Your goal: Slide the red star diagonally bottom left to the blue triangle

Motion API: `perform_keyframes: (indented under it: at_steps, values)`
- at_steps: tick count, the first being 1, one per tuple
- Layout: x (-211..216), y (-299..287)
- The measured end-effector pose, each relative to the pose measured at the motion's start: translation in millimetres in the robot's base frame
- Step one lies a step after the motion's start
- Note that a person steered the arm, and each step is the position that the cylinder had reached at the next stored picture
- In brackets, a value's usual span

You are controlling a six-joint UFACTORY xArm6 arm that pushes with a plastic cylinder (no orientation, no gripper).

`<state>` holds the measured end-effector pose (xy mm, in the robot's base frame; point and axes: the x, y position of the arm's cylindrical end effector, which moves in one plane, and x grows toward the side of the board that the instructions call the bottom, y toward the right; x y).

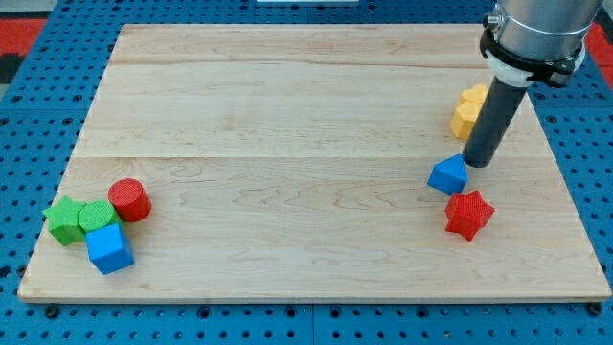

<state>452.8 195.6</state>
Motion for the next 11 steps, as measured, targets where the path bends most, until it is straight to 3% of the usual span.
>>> perform_keyframes:
  at_steps: [2,5,6,7,8,9,11]
  values:
    - [37.7,17.7]
    - [94.5,-32.6]
    - [94.5,-1.4]
    - [125.6,-35.6]
    - [129.1,-88.4]
    - [104.8,-88.4]
    - [97.1,-20.9]
